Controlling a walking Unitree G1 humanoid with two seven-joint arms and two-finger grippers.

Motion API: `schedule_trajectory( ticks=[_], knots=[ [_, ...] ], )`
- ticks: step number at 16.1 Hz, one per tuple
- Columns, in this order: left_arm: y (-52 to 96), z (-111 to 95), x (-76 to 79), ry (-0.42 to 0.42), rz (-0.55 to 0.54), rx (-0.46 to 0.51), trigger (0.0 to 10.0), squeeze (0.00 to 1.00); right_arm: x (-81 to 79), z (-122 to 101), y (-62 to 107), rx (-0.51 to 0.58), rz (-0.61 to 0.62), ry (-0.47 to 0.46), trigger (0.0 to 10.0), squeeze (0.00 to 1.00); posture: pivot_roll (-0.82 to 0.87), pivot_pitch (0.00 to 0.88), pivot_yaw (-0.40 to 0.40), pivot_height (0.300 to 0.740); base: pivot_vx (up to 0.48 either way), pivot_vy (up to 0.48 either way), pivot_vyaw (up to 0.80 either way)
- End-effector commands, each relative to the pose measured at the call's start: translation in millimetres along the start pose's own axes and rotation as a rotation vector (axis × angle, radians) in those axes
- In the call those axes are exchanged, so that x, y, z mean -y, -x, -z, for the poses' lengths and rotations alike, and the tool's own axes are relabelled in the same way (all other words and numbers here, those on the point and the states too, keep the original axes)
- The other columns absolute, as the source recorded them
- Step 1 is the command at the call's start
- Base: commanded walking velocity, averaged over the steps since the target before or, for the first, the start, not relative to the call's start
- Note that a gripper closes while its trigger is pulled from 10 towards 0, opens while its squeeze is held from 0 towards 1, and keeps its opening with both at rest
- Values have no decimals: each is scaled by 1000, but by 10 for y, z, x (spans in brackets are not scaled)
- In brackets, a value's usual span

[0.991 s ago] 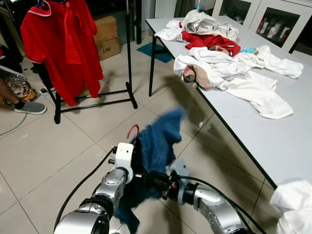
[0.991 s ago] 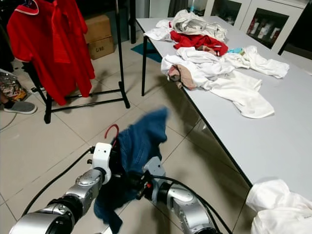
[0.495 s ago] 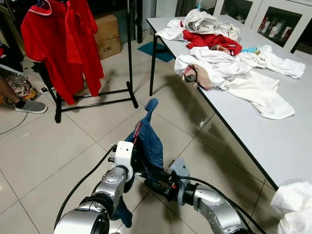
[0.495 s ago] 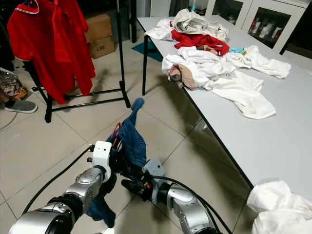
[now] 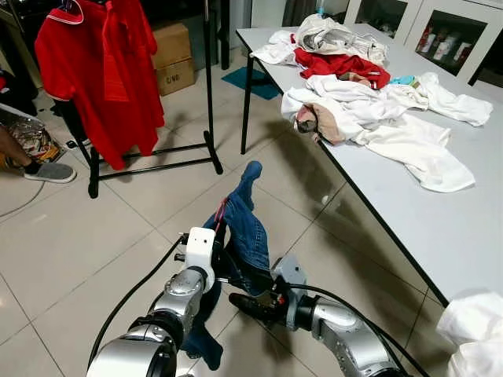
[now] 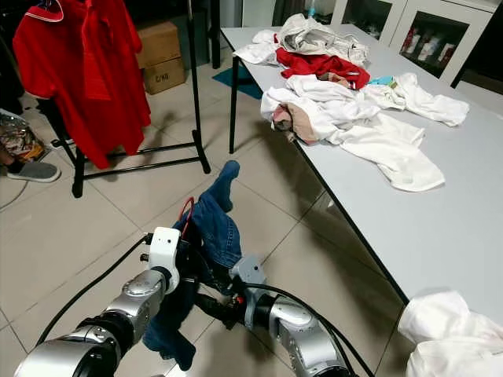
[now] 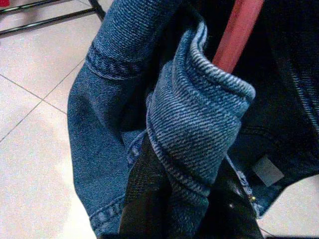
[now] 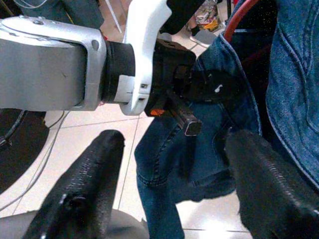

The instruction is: Hang hanger

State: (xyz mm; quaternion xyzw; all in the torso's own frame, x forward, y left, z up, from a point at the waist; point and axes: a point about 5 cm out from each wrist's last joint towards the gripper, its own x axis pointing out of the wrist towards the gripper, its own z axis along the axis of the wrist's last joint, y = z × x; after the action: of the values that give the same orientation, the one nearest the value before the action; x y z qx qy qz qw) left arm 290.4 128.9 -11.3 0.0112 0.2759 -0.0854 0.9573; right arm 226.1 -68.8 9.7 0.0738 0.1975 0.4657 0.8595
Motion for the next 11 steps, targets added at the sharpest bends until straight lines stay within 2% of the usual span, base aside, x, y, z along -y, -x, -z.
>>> schedule_trajectory(
  ticks=[1,2,3,4,5,7,8,11],
  knots=[
    [7,-125,-62,42,-21,109,10000,0,249,-7,249,55,203,11,10000,0,-90,0,-38,740,0,0,0],
    [64,-143,-175,104,-57,207,10000,0,550,-7,658,131,498,56,10000,0,-86,0,-39,740,0,0,0],
    [78,-143,-191,99,-59,224,10000,0,603,-17,747,148,557,74,10000,0,-85,0,-40,740,0,0,0],
    [75,-130,-157,28,-16,209,10000,0,625,-62,760,142,577,140,10000,0,-87,0,-41,740,0,0,0],
    [76,-118,-154,-6,9,196,10000,0,657,-90,774,128,605,187,10000,0,-90,0,-40,740,0,0,0],
    [86,-92,-193,-39,36,177,10000,0,709,-120,807,109,650,255,10000,0,-95,0,-39,740,0,0,0],
    [96,-64,-255,-50,57,146,10000,0,743,-154,849,97,676,330,10000,0,-96,0,-39,740,0,0,0],
    [101,-9,-278,-88,104,85,10000,0,777,-197,900,69,689,439,10000,0,-97,0,-36,740,0,0,0]
  ],
)
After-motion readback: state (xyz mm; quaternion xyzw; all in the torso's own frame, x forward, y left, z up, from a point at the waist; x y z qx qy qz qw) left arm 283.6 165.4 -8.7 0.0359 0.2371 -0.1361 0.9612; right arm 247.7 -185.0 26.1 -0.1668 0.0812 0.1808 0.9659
